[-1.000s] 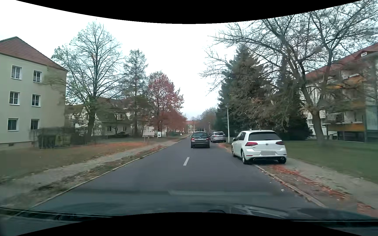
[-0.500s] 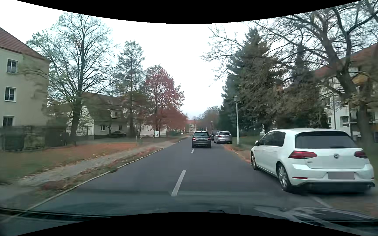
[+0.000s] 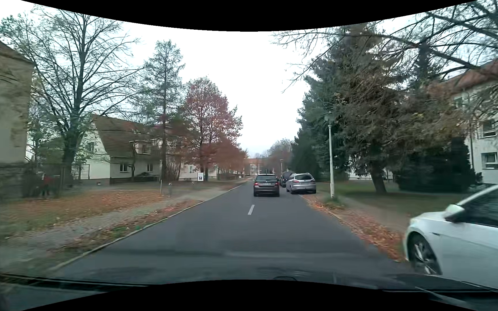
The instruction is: Follow the waypoints while adhering to traffic rules and regulations
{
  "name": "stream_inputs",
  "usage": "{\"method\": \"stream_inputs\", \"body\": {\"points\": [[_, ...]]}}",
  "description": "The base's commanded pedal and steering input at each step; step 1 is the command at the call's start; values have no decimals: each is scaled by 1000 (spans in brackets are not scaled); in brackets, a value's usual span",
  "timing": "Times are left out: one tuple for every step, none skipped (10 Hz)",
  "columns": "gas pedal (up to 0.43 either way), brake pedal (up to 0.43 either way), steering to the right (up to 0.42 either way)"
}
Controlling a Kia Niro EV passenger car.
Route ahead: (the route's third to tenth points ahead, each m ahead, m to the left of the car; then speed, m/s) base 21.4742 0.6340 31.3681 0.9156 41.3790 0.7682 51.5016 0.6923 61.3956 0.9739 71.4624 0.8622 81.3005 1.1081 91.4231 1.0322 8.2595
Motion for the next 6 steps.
{"method": "stream_inputs", "body": {"points": [[169,0,6],[169,0,6],[169,0,6],[157,0,6],[157,0,4],[157,0,3]]}}
